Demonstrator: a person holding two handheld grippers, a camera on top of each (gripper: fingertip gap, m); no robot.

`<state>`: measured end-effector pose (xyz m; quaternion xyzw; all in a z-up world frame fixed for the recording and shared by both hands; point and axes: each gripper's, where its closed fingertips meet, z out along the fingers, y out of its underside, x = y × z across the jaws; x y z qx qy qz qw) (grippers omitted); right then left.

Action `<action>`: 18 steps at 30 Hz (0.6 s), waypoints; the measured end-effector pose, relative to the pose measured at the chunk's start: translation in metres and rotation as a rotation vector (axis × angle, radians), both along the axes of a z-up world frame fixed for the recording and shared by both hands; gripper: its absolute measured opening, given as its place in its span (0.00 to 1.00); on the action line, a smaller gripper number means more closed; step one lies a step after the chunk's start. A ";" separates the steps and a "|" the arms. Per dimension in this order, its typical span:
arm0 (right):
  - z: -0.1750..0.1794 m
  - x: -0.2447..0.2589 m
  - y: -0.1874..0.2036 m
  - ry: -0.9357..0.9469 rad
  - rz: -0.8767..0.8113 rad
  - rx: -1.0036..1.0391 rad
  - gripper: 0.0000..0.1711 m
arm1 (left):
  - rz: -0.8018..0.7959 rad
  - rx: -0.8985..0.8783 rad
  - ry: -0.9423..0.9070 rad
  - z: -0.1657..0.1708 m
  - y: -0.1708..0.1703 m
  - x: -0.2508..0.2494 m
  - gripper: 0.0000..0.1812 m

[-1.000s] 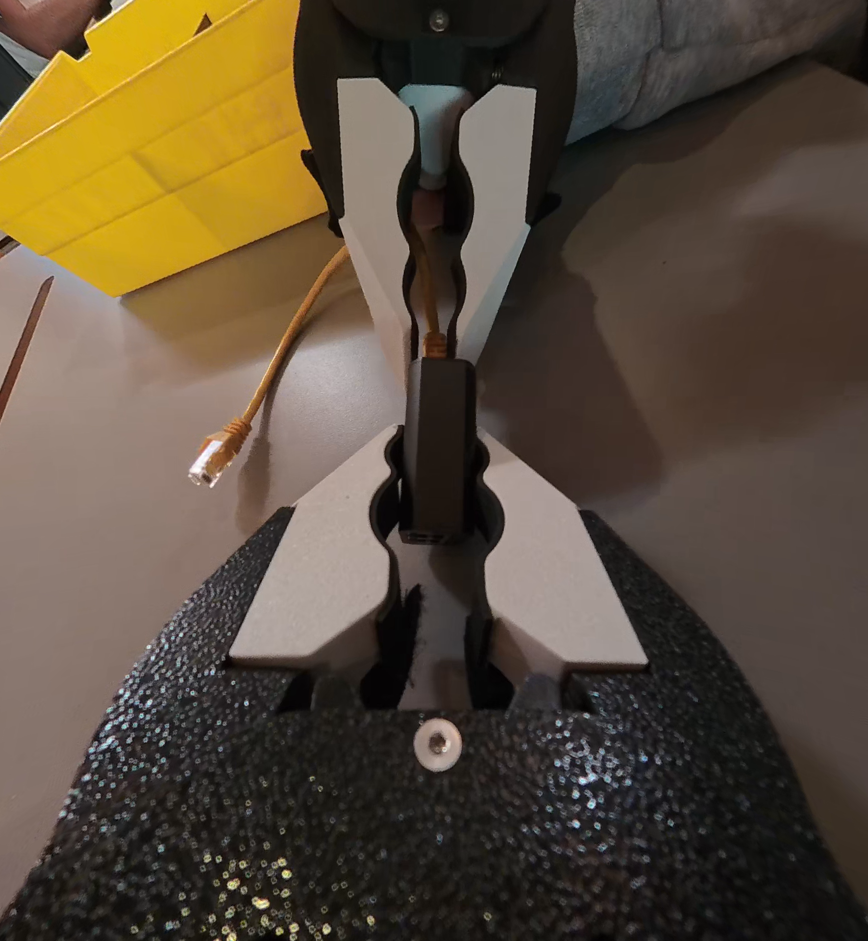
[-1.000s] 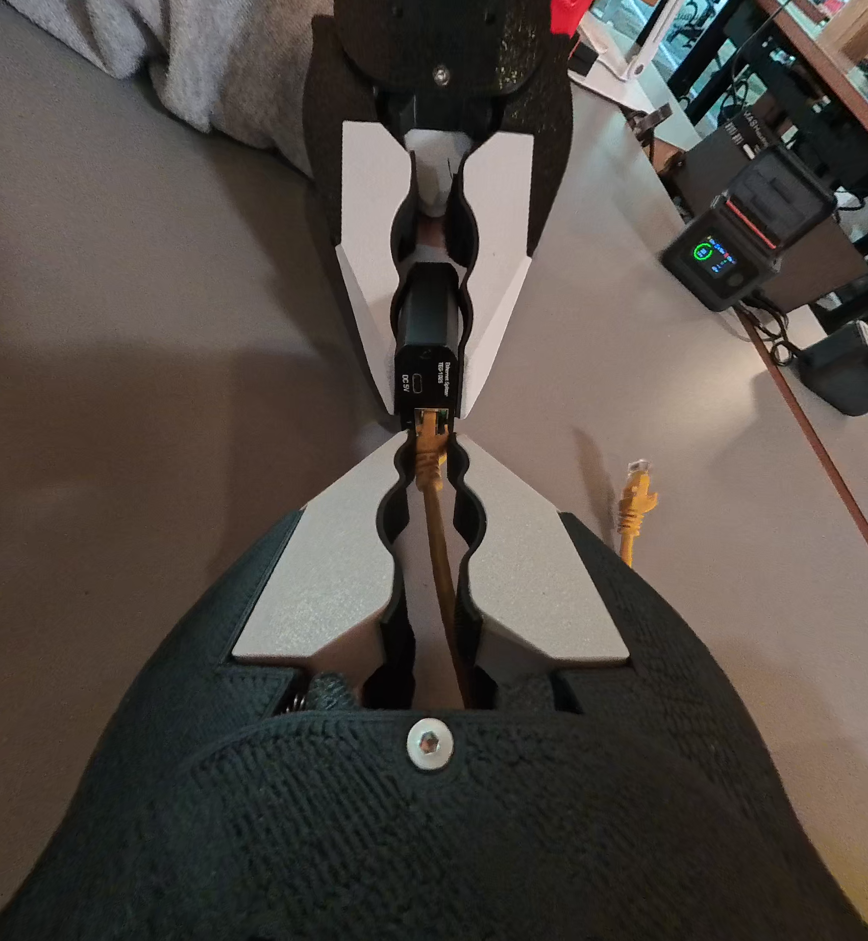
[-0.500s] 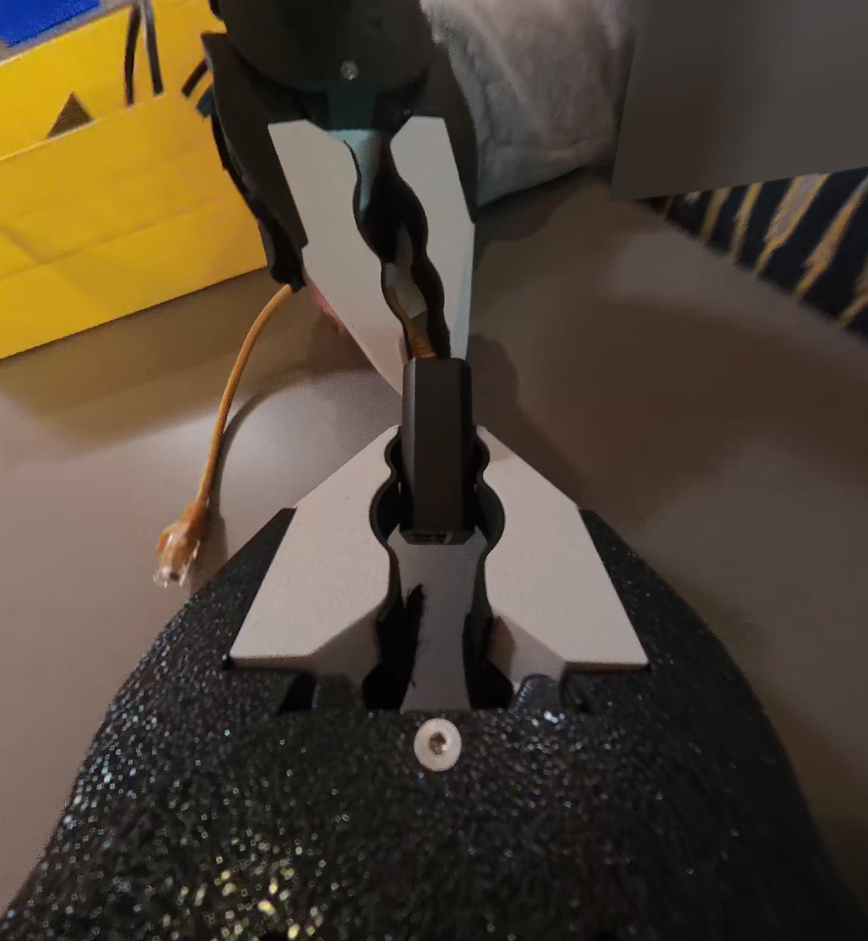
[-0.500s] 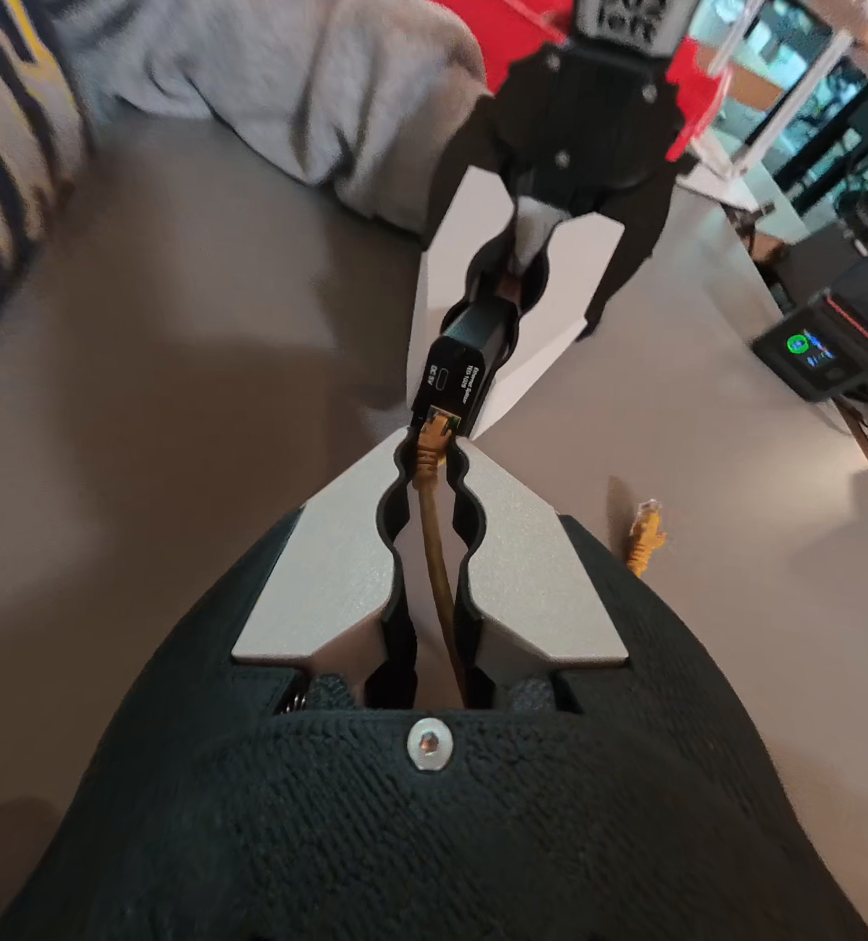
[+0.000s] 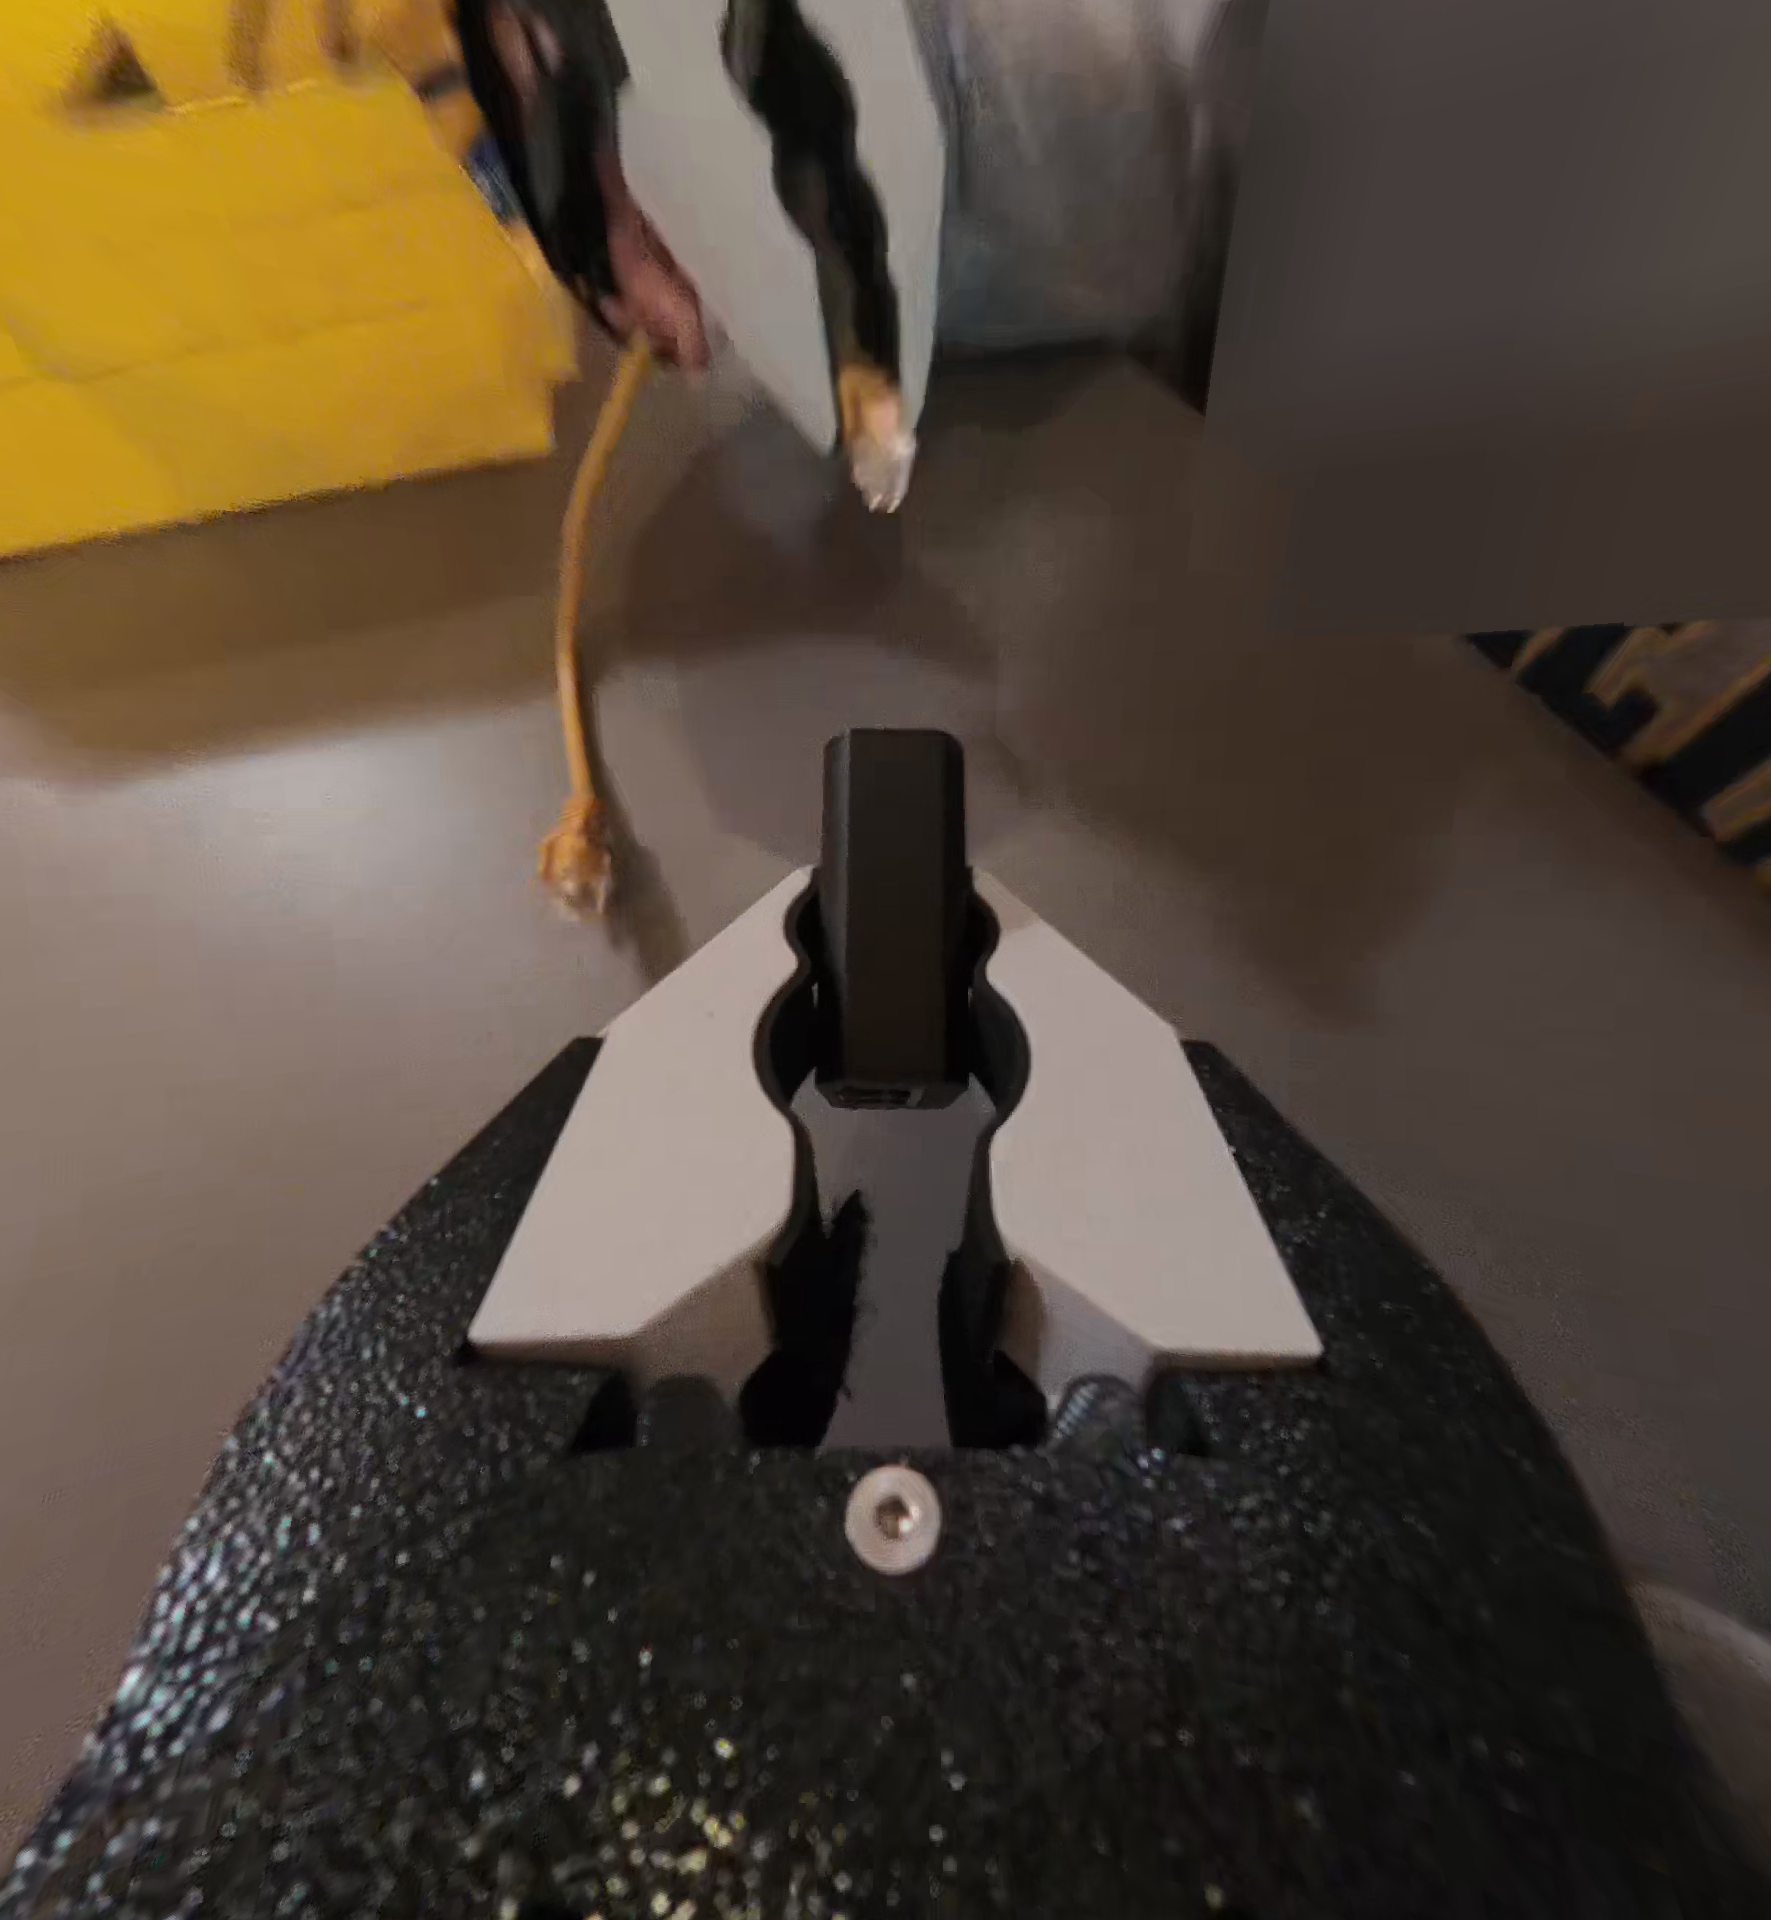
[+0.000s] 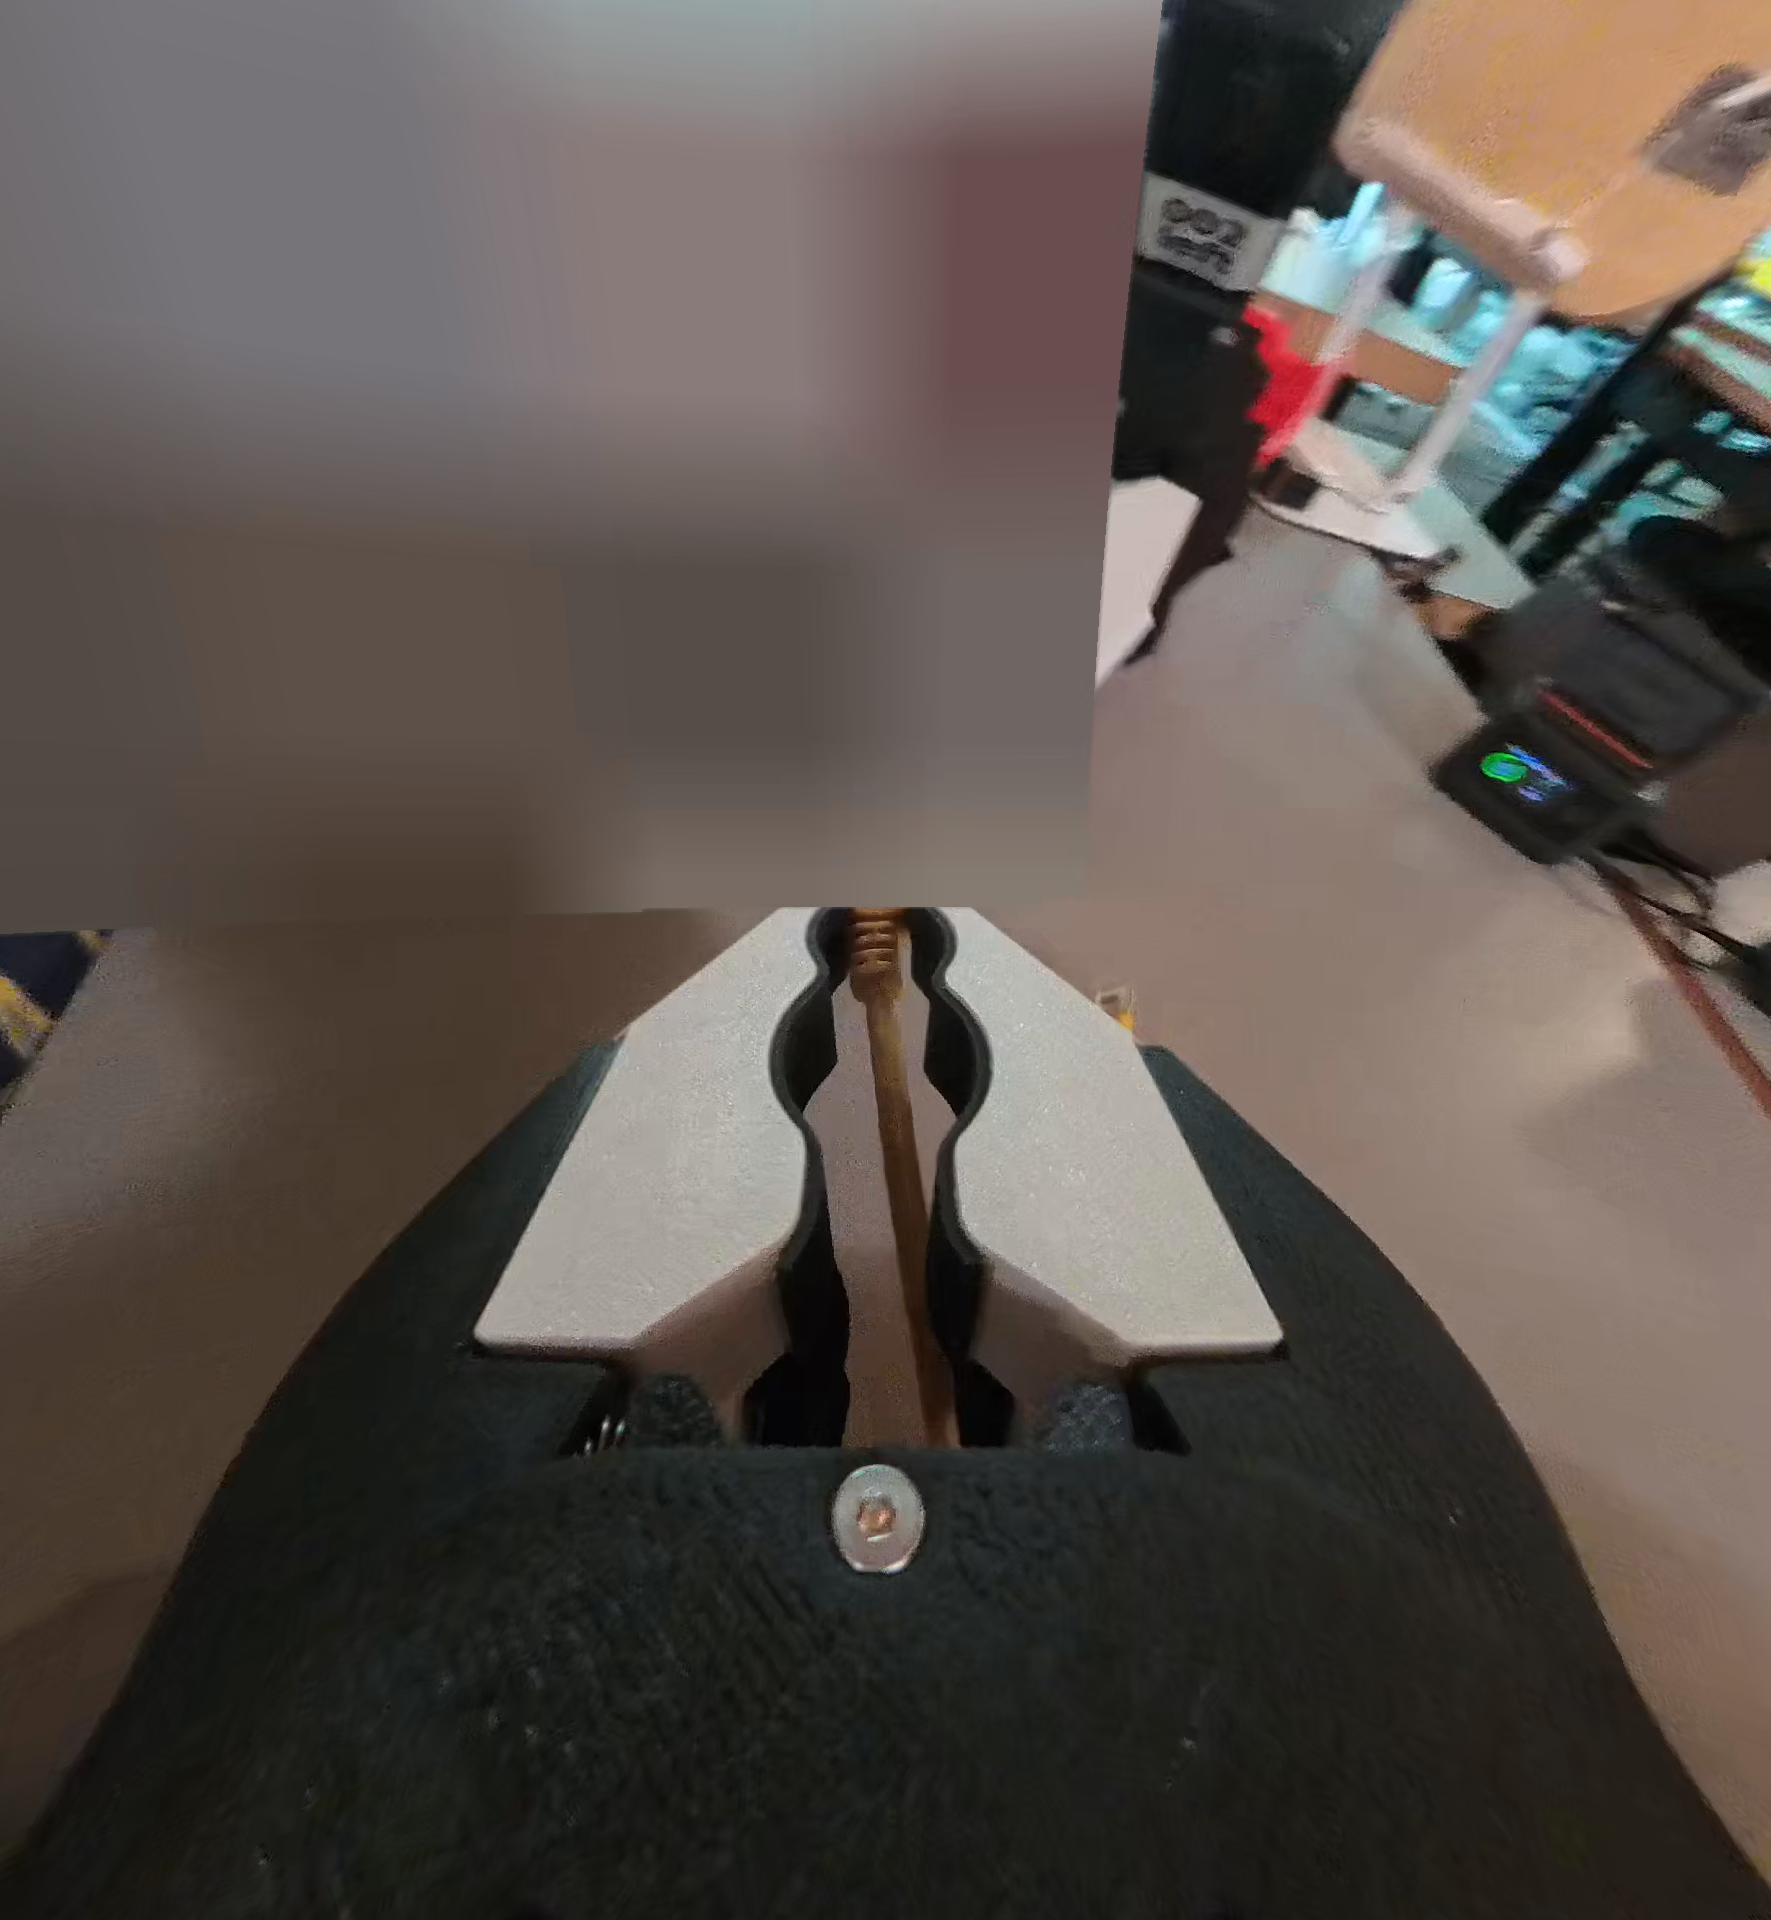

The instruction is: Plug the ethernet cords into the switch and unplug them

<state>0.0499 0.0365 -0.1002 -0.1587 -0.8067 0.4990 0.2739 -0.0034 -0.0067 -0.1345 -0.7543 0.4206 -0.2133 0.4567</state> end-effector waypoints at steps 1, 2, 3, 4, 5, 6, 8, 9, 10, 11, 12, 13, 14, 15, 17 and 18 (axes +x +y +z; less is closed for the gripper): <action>0.002 -0.003 0.006 0.011 -0.025 -0.005 0.06 | 0.020 0.046 -0.062 0.013 0.004 -0.002 0.12; 0.003 -0.007 0.008 0.018 -0.043 -0.007 0.06 | 0.042 0.094 -0.078 0.021 0.010 -0.002 0.12; 0.004 -0.011 0.008 0.034 -0.062 -0.007 0.06 | 0.073 0.145 -0.070 0.025 0.018 -0.003 0.12; 0.003 -0.014 0.008 0.050 -0.077 -0.006 0.06 | 0.120 0.203 -0.061 0.027 0.028 -0.006 0.12; 0.003 -0.017 0.011 0.070 -0.104 0.002 0.06 | 0.191 0.271 -0.048 0.028 0.038 -0.013 0.12; 0.005 -0.023 0.016 0.113 -0.150 0.016 0.06 | 0.273 0.342 -0.031 0.028 0.048 -0.021 0.12; 0.018 -0.029 0.028 0.224 -0.238 0.047 0.06 | 0.451 0.490 0.037 0.032 0.061 -0.044 0.12; 0.029 -0.030 0.032 0.279 -0.274 0.045 0.06 | 0.507 0.545 0.083 0.034 0.063 -0.053 0.12; 0.042 -0.031 0.035 0.334 -0.308 0.037 0.06 | 0.529 0.566 0.115 0.035 0.062 -0.058 0.12; 0.055 -0.029 0.039 0.383 -0.340 0.037 0.06 | 0.555 0.571 0.124 0.034 0.062 -0.063 0.12; 0.070 -0.027 0.041 0.432 -0.364 0.040 0.06 | 0.583 0.576 0.128 0.033 0.062 -0.069 0.12; 0.087 -0.023 0.044 0.484 -0.389 0.043 0.06 | 0.598 0.572 0.137 0.031 0.062 -0.073 0.12; 0.104 -0.018 0.046 0.527 -0.404 0.054 0.06 | 0.608 0.559 0.138 0.030 0.062 -0.076 0.12; 0.120 -0.013 0.048 0.553 -0.407 0.070 0.06 | 0.609 0.549 0.125 0.029 0.062 -0.076 0.12; 0.157 0.001 0.054 0.618 -0.419 0.096 0.06 | 0.599 0.539 0.117 0.028 0.062 -0.074 0.12; 0.175 0.008 0.057 0.640 -0.417 0.108 0.06 | 0.592 0.536 0.123 0.026 0.062 -0.073 0.12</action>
